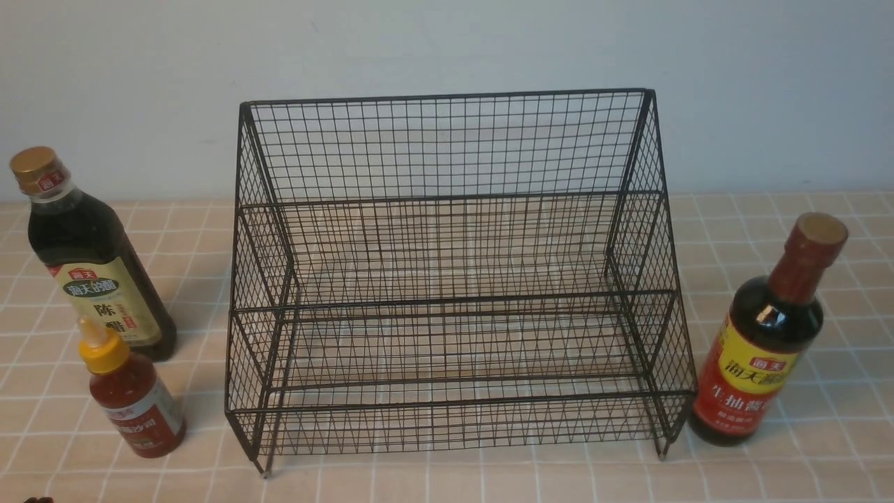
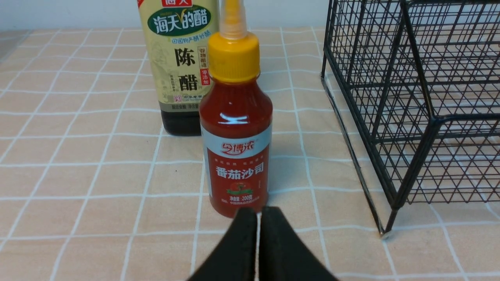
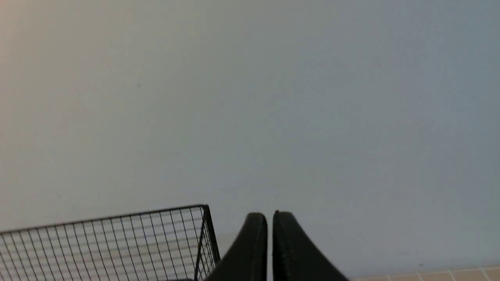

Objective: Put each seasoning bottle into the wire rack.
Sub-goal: Use the right arm to grab the condiment bottle closest to it

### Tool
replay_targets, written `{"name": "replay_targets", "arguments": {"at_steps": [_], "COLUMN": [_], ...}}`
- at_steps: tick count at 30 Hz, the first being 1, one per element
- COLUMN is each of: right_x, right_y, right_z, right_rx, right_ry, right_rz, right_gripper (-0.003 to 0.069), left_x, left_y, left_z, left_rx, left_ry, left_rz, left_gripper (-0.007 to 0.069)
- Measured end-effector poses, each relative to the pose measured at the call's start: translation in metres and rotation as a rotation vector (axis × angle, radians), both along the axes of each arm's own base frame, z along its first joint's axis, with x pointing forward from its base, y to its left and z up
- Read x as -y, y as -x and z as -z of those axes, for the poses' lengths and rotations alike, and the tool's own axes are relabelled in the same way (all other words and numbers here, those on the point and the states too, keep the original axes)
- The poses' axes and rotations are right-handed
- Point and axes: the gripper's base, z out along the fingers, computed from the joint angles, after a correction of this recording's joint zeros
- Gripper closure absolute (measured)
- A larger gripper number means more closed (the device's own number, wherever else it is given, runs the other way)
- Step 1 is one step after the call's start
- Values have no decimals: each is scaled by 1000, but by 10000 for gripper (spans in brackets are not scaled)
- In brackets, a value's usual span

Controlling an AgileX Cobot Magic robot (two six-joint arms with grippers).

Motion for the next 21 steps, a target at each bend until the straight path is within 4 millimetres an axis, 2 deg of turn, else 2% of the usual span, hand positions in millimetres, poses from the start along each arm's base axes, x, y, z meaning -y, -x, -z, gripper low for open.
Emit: {"name": "replay_targets", "arguments": {"at_steps": [2, 3, 4, 6, 7, 8, 10, 11, 14, 16, 21], "right_x": [-5, -6, -12, -18, -19, -26, -29, -32, -36, -37, -38], "right_y": [-22, -26, -43, -61, -62, -79, -87, -96, -112, -118, -125], "right_z": [-6, -6, -7, -6, -6, -2, 2, 9, 25, 32, 42], "right_rx": [-58, -69, -109, -142, -142, -174, -191, -218, -295, -326, -384], "right_ry": [54, 59, 96, 125, 126, 143, 150, 158, 169, 174, 185], "right_rz": [-23, -28, -52, -78, -81, -108, -117, -127, -135, -137, -136], "right_gripper": [592, 587, 545, 487, 472, 400, 357, 295, 167, 108, 60], "left_x": [0, 0, 0, 0, 0, 0, 0, 0, 0, 0, 0], "left_y": [0, 0, 0, 0, 0, 0, 0, 0, 0, 0, 0], "left_z": [0, 0, 0, 0, 0, 0, 0, 0, 0, 0, 0], "left_rx": [0, 0, 0, 0, 0, 0, 0, 0, 0, 0, 0], "left_ry": [0, 0, 0, 0, 0, 0, 0, 0, 0, 0, 0], "left_rz": [0, 0, 0, 0, 0, 0, 0, 0, 0, 0, 0], "left_gripper": [631, 631, 631, 631, 631, 631, 631, 631, 631, 631, 631]}}
